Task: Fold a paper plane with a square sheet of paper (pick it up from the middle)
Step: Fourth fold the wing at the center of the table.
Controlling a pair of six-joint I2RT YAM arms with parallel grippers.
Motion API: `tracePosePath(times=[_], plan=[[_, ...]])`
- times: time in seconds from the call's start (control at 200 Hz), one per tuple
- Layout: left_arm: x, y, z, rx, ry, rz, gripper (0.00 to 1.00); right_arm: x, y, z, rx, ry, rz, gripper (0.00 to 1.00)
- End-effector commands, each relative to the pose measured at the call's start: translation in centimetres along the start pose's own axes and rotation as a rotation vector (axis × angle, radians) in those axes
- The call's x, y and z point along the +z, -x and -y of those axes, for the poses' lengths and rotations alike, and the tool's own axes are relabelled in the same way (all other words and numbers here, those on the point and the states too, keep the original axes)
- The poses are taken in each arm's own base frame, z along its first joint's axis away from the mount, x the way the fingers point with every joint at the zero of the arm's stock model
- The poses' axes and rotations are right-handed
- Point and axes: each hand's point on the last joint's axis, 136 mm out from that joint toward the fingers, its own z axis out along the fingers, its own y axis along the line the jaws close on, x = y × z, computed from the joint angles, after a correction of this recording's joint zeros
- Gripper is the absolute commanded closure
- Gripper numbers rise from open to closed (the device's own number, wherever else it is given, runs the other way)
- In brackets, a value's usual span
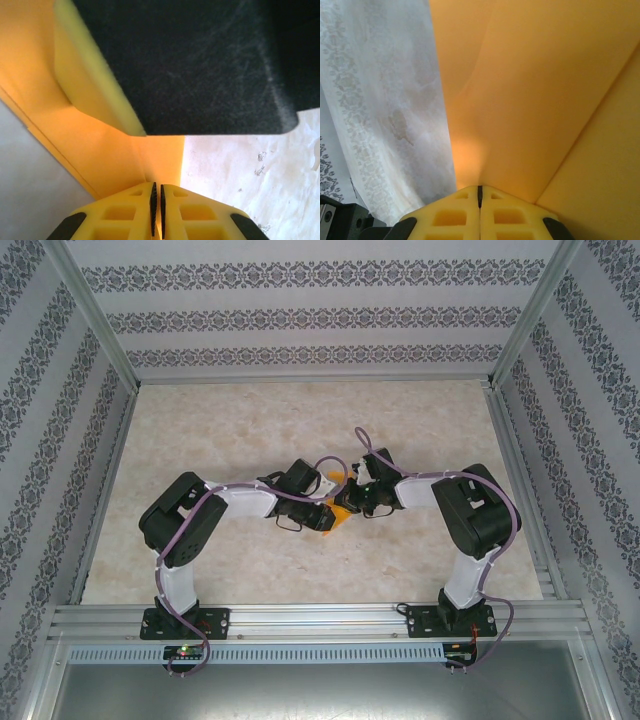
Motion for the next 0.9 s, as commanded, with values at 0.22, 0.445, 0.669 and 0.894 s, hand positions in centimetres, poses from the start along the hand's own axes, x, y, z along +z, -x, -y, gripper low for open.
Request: tracePosePath(times=[0.22, 0.445, 0.669, 0.894], plan=[[0.4, -6.6, -0.2, -0.058, 0.055, -0.184, 0.84, 0.6, -0.9, 7.4, 0.066, -0.221, -0.017, 0.94], [0.0, -7.3, 0.0, -0.067, 0.053, -0.188, 0.84, 0.5, -0.9, 8.2, 0.076, -0.226, -0.023, 0.94], [-0.2, -8.2, 0.6, -0.090, 0.021, -0.191, 0.84, 0.6, -0.9, 8.5, 0.078, -0.230, -0.028, 0.94], [-0.3, -9.4, 0.4, -0.107, 0.020, -0.203, 0.84, 0.5, -0.8, 8.7, 0.076, -0.235, -0.030, 0.94]])
